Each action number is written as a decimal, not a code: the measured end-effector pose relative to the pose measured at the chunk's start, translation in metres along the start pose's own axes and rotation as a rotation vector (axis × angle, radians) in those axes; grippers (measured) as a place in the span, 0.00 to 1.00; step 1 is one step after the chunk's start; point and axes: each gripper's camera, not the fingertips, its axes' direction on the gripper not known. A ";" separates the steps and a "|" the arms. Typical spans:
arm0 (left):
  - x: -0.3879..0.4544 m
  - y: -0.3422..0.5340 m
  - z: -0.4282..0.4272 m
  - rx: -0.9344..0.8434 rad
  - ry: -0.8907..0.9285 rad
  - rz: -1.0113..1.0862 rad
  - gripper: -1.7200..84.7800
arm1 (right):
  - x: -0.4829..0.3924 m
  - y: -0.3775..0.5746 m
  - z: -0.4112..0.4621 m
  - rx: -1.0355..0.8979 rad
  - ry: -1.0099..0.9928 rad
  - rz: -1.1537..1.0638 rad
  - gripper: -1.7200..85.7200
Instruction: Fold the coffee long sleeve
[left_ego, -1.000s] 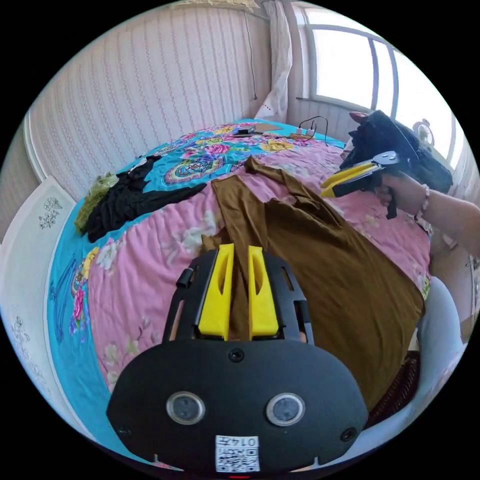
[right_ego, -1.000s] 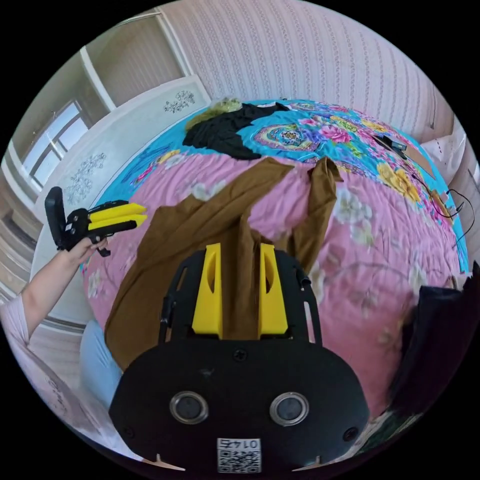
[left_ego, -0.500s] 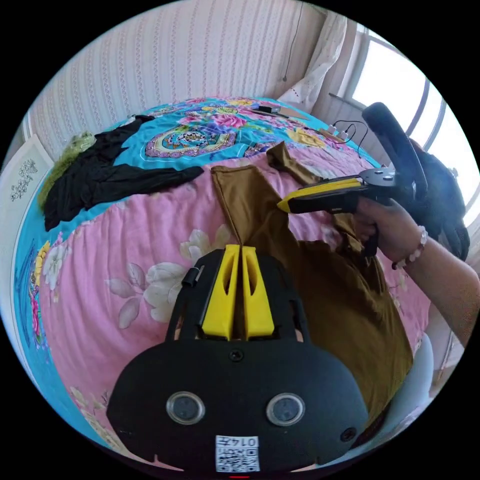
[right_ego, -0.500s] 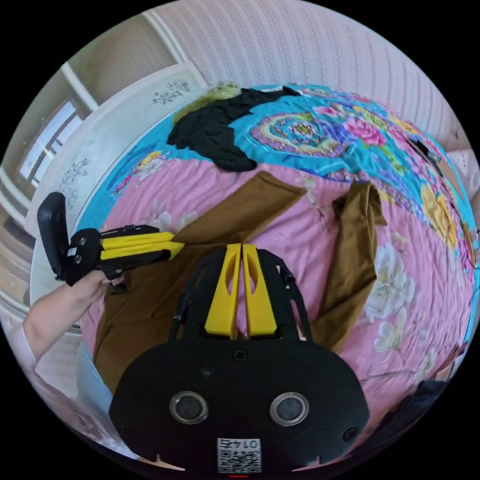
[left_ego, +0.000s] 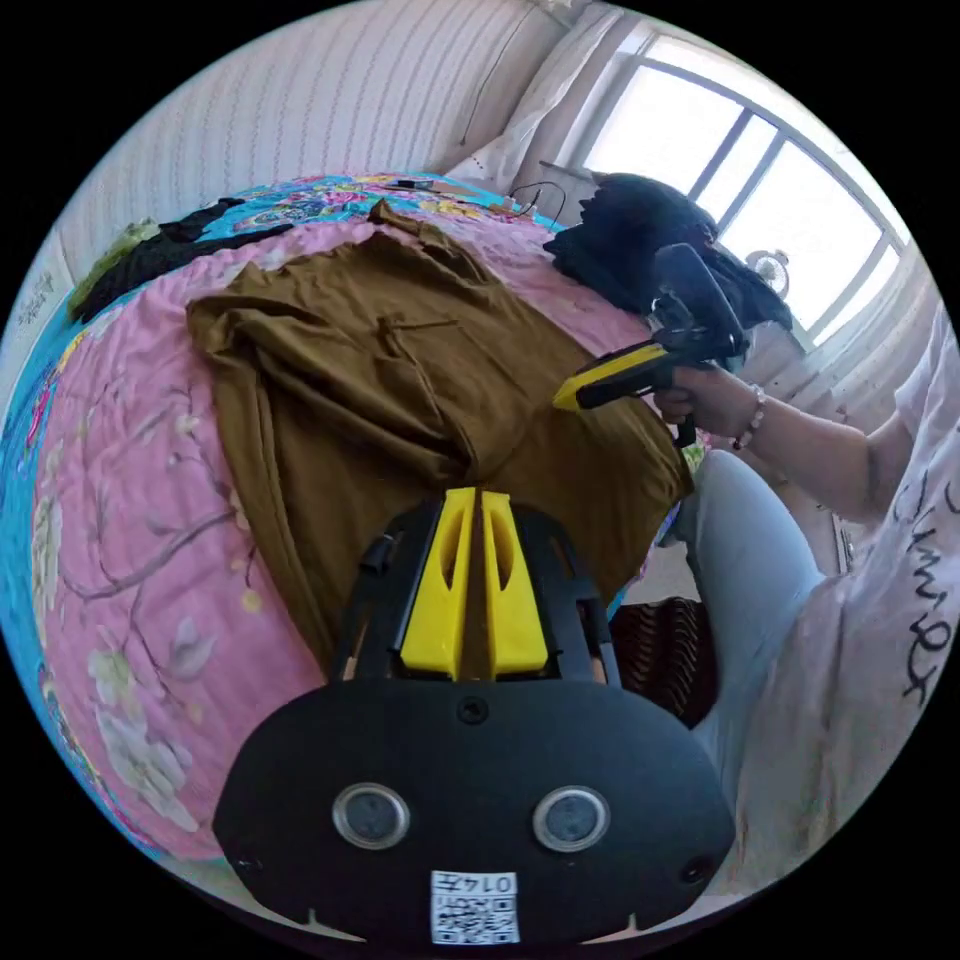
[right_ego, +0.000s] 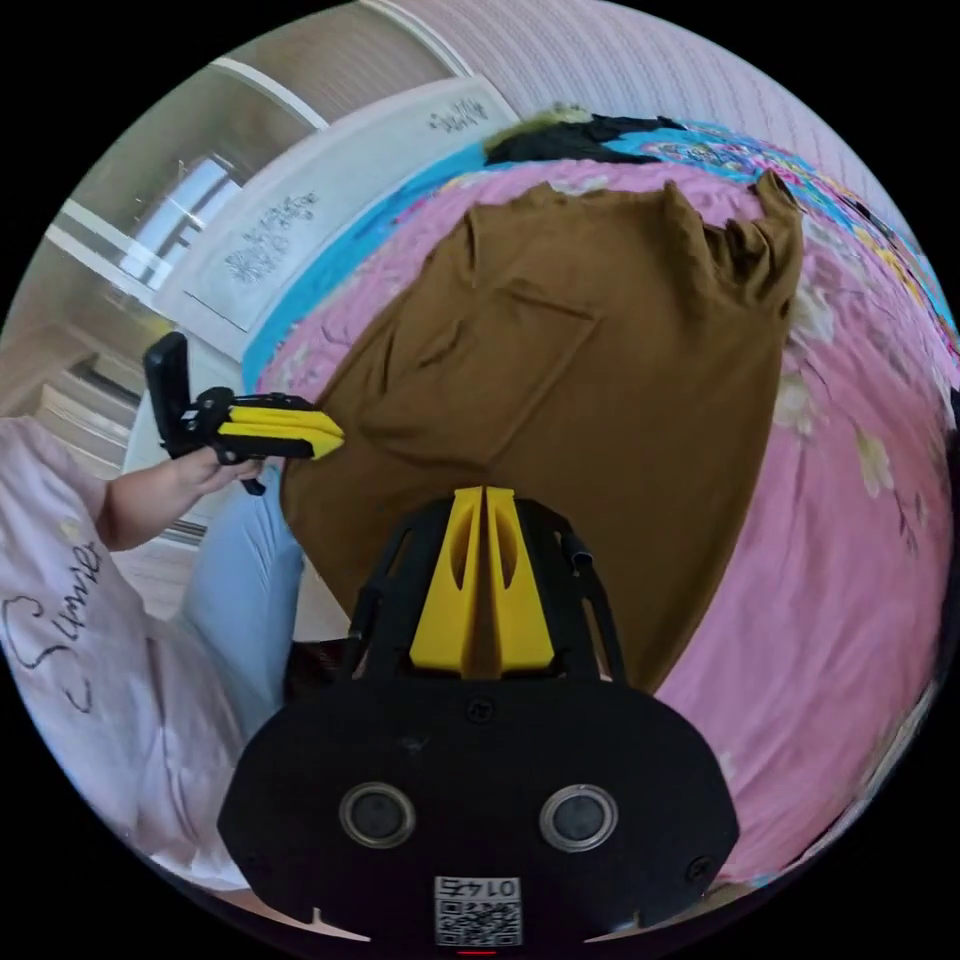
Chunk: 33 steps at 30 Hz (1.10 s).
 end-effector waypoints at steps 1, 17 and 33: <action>0.007 0.013 -0.007 0.004 -0.020 -0.034 0.01 | -0.007 0.008 0.004 0.007 0.042 0.009 0.03; -0.030 -0.134 -0.007 -0.023 -0.248 -0.082 0.09 | 0.007 -0.073 0.074 0.258 0.125 0.278 0.13; -0.039 0.017 -0.227 0.406 -0.333 -0.201 0.01 | -0.137 -0.121 0.106 0.394 -0.098 -0.131 0.02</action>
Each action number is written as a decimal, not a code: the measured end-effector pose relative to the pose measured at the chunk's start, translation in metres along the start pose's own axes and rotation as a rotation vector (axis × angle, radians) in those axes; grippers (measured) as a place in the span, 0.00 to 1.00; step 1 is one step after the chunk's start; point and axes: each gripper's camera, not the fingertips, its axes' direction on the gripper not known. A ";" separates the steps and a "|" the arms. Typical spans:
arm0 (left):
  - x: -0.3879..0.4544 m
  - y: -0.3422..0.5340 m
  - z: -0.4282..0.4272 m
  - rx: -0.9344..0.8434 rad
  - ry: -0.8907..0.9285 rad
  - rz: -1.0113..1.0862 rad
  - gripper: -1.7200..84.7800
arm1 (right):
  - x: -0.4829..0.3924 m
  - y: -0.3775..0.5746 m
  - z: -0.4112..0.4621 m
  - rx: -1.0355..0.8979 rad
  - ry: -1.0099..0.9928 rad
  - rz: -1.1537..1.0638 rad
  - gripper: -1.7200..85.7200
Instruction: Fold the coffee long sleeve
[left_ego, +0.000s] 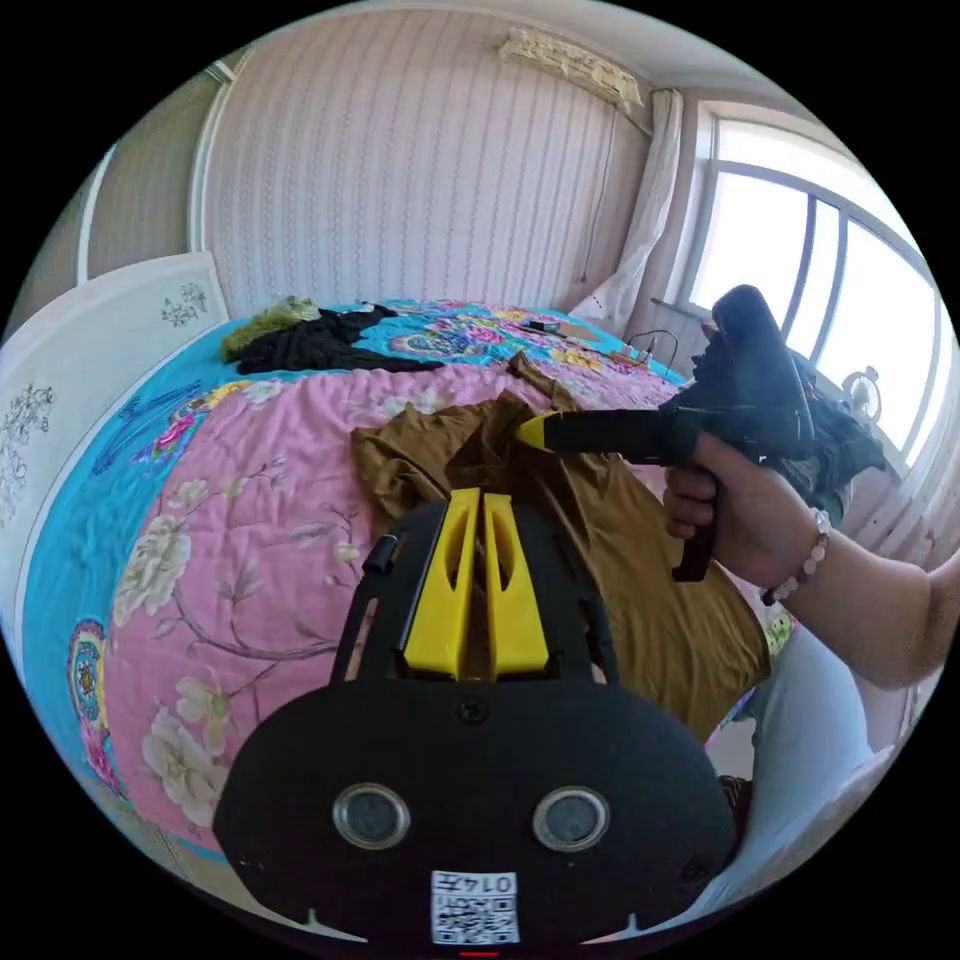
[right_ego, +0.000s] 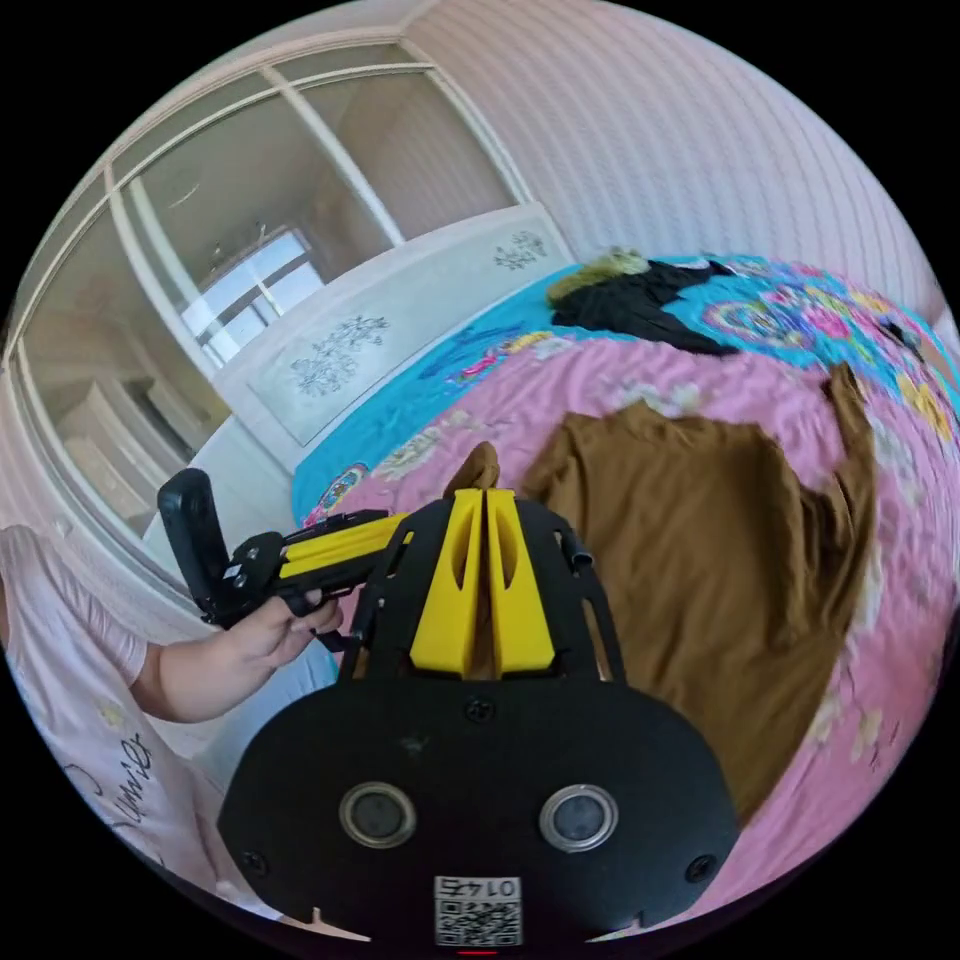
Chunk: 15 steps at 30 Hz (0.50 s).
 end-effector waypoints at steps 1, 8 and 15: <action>-0.021 0.007 -0.032 0.060 -0.041 -0.043 0.01 | -0.026 -0.015 0.020 -0.005 -0.016 -0.060 0.02; -0.157 0.062 -0.206 0.293 -0.303 -0.254 0.01 | -0.202 -0.090 0.162 -0.175 -0.135 -0.382 0.01; -0.269 0.136 -0.281 0.294 -0.423 -0.461 0.01 | -0.314 -0.087 0.286 -0.372 -0.184 -0.582 0.01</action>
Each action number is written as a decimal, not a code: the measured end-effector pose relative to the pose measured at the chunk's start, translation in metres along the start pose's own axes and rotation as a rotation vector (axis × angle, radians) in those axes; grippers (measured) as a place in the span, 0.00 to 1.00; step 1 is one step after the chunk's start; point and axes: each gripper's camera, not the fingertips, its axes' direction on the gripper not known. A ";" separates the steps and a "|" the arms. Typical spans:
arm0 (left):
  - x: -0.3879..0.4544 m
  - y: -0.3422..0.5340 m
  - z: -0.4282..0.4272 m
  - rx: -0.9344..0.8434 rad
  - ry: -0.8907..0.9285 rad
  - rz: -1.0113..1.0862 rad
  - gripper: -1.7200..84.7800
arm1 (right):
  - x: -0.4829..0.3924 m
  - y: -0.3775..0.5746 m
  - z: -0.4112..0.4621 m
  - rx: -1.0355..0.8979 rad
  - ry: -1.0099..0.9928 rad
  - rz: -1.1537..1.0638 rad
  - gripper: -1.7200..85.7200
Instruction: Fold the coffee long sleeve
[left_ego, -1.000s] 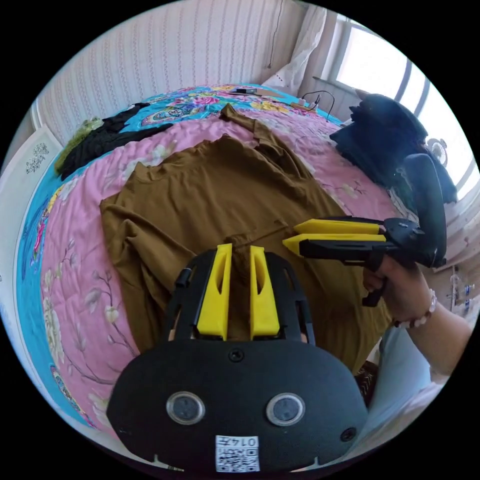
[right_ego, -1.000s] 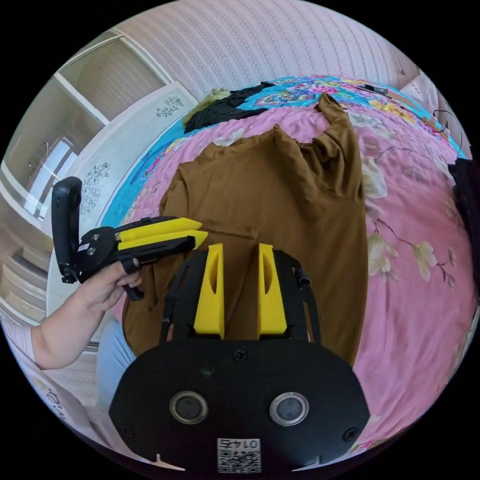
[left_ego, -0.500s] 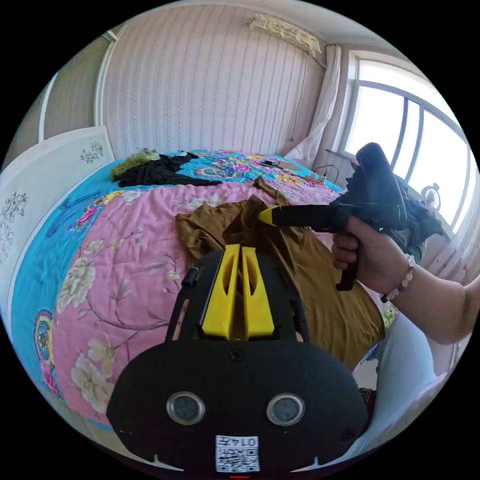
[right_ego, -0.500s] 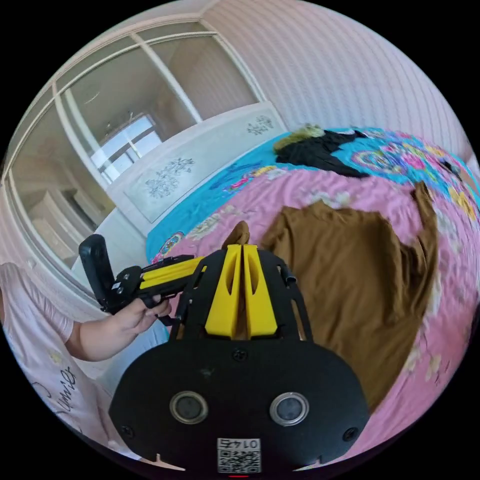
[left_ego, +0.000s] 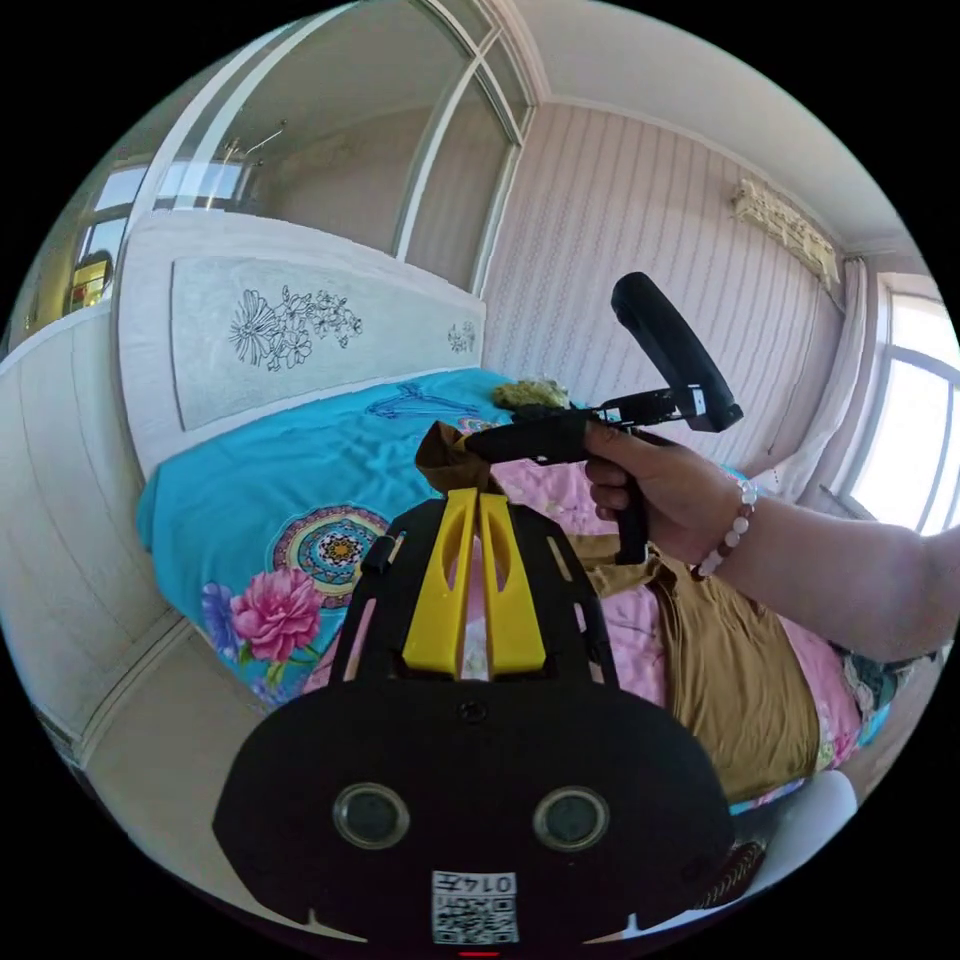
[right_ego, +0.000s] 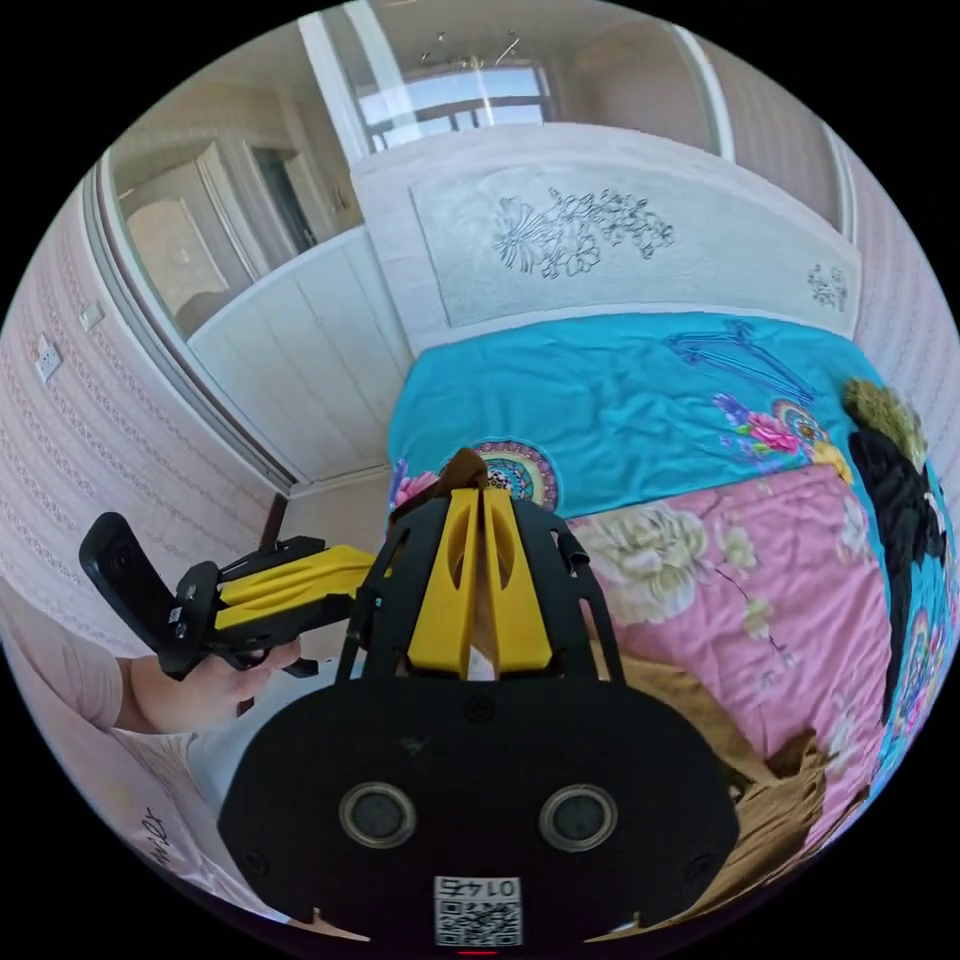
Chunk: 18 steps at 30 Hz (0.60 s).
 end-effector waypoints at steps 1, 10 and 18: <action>-0.023 0.004 -0.001 -0.012 -0.006 -0.040 0.01 | -0.008 -0.008 0.017 -0.020 -0.004 -0.021 0.01; -0.142 0.030 -0.001 -0.060 -0.066 -0.191 0.01 | -0.038 -0.048 0.110 -0.140 -0.065 -0.072 0.01; -0.199 0.064 0.046 -0.202 -0.086 -0.321 0.01 | -0.030 -0.048 0.147 -0.282 -0.071 -0.094 0.09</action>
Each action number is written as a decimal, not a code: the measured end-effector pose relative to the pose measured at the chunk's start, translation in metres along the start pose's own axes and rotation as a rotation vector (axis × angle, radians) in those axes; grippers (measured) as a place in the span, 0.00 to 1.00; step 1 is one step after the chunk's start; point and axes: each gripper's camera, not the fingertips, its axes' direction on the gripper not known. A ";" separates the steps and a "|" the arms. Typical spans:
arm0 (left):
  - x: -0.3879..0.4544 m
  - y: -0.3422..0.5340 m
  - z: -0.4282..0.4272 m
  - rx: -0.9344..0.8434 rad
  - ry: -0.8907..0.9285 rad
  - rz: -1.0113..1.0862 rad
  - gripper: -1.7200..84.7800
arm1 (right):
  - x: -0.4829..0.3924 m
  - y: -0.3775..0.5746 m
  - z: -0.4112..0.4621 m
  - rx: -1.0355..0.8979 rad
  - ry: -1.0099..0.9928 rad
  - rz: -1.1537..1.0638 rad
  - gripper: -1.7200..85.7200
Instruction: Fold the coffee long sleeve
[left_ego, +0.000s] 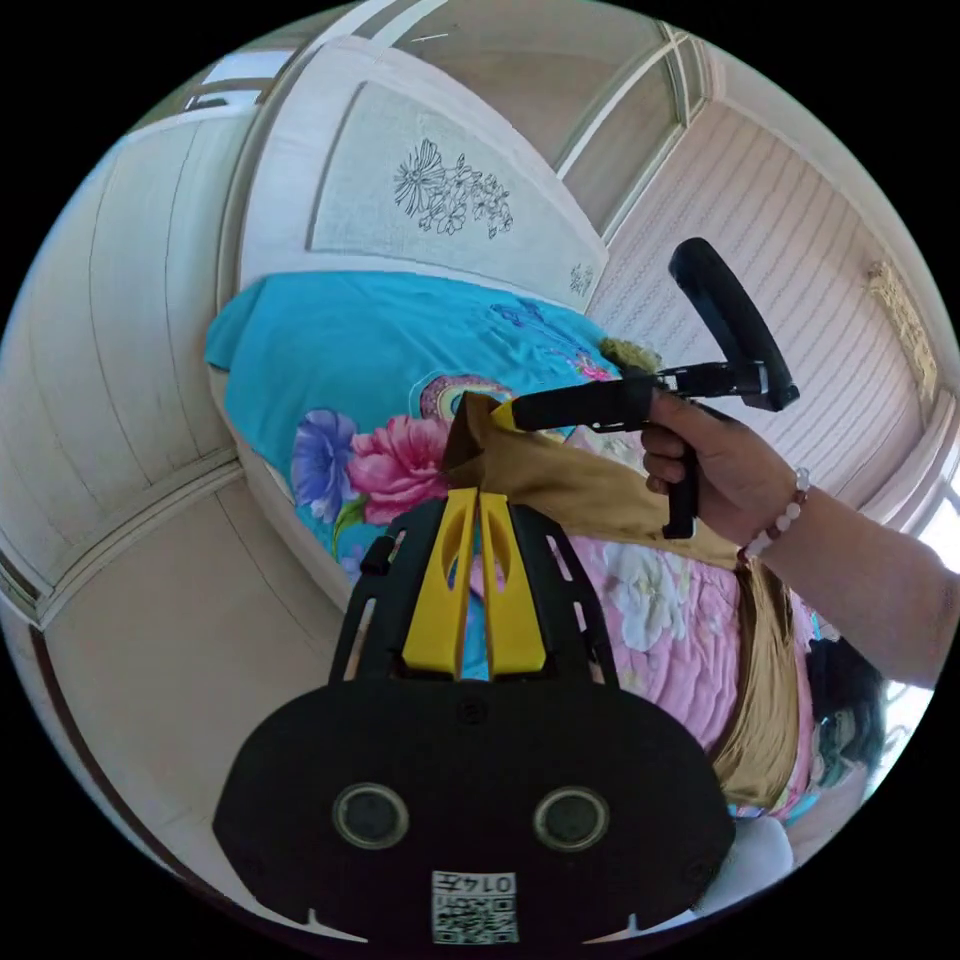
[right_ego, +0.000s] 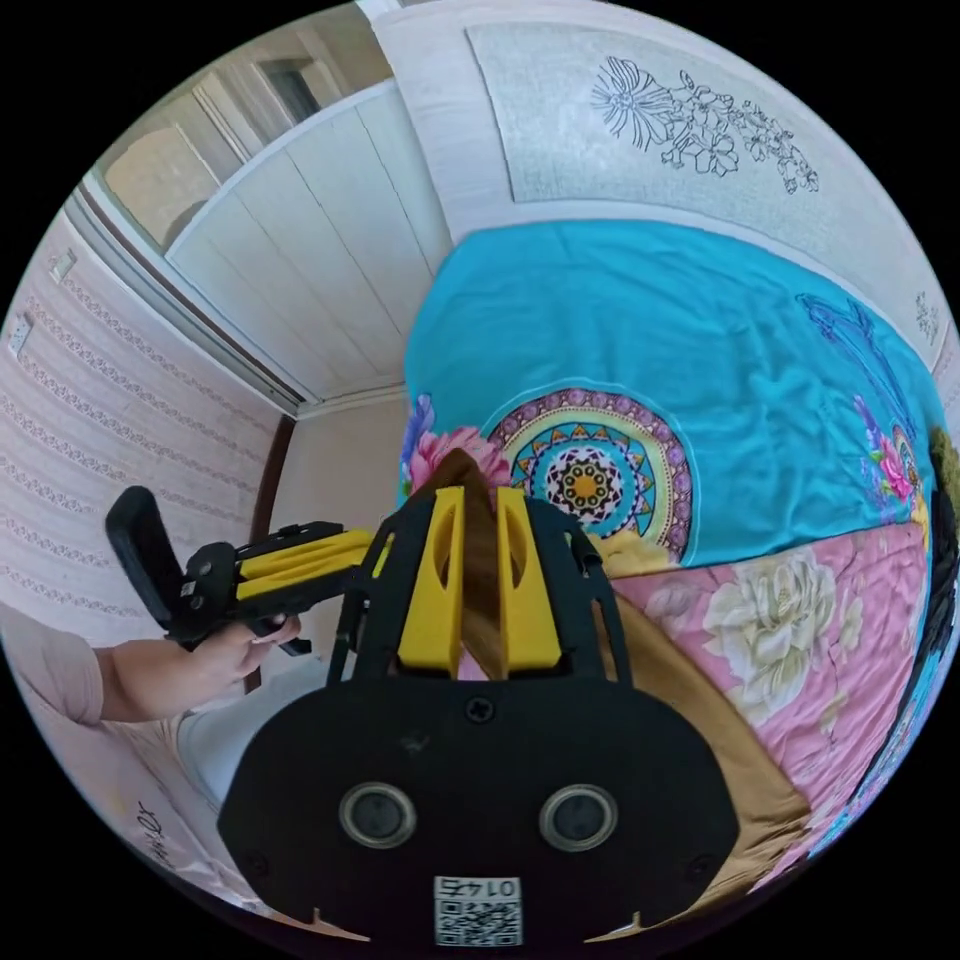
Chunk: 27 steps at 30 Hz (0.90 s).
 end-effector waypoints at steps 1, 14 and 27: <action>-0.007 0.005 0.011 -0.042 -0.013 -0.048 0.01 | 0.006 0.006 -0.006 0.004 -0.030 0.003 0.11; 0.080 0.038 0.010 0.011 0.040 0.178 0.01 | 0.090 0.410 -0.220 0.476 0.151 0.574 0.18; 0.546 0.169 0.164 -0.201 0.659 0.940 0.07 | 0.089 0.732 -0.385 0.637 0.415 1.183 0.15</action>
